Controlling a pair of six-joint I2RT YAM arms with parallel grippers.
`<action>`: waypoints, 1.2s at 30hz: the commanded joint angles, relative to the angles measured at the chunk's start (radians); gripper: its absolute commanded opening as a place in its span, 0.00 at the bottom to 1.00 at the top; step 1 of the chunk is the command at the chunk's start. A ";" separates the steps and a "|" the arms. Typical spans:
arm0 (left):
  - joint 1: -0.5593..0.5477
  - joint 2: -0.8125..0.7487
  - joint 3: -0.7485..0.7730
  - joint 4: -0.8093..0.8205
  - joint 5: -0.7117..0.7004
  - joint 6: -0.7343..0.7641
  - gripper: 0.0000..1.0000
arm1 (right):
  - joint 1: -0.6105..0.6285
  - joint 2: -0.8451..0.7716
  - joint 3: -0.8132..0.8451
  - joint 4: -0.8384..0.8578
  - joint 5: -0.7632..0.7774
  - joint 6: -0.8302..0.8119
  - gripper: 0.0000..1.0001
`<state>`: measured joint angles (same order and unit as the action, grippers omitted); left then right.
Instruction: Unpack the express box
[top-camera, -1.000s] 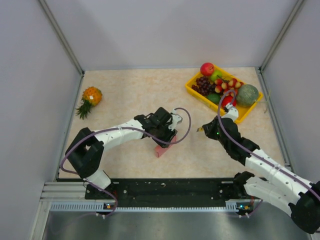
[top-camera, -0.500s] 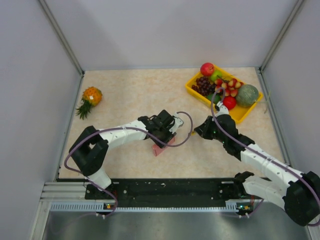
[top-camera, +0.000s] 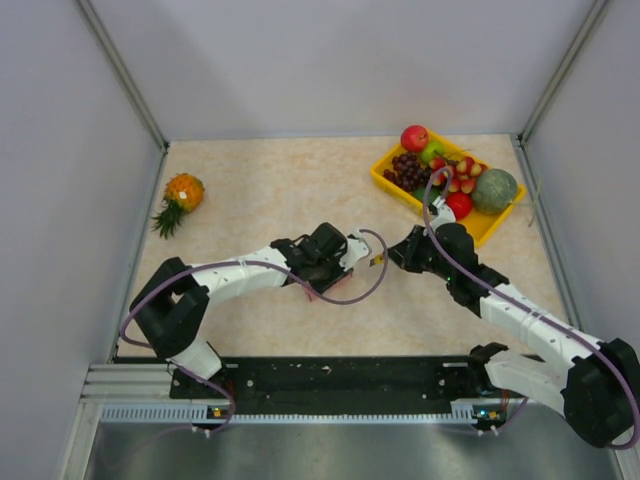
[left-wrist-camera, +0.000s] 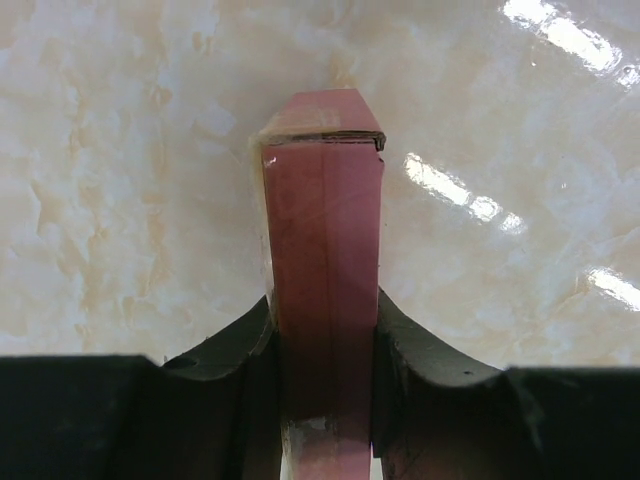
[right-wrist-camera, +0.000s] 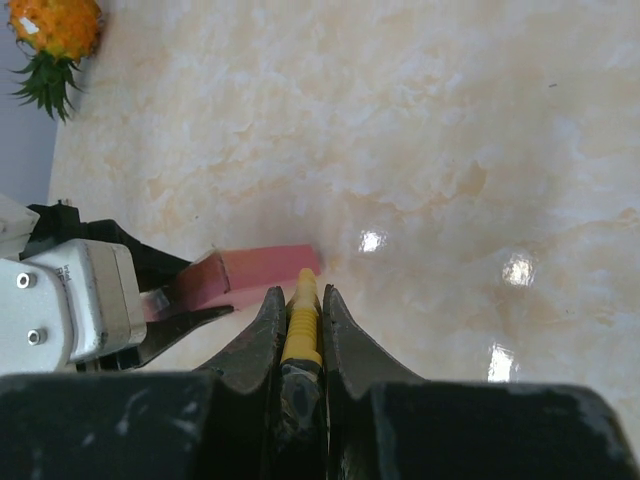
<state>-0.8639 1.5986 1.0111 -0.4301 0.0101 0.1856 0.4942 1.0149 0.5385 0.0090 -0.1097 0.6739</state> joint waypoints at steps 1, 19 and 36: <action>-0.003 -0.006 -0.002 0.062 0.044 0.014 0.36 | -0.009 0.008 0.040 0.091 -0.019 -0.023 0.00; -0.012 -0.045 -0.118 0.174 -0.081 -0.064 0.44 | -0.011 0.030 -0.104 0.408 -0.120 -0.048 0.00; -0.029 -0.081 -0.155 0.237 -0.130 0.057 0.18 | -0.011 0.094 -0.135 0.577 -0.142 -0.037 0.00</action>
<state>-0.8856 1.5753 0.8742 -0.2615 -0.0895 0.1883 0.4942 1.0836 0.4179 0.4377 -0.2310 0.6380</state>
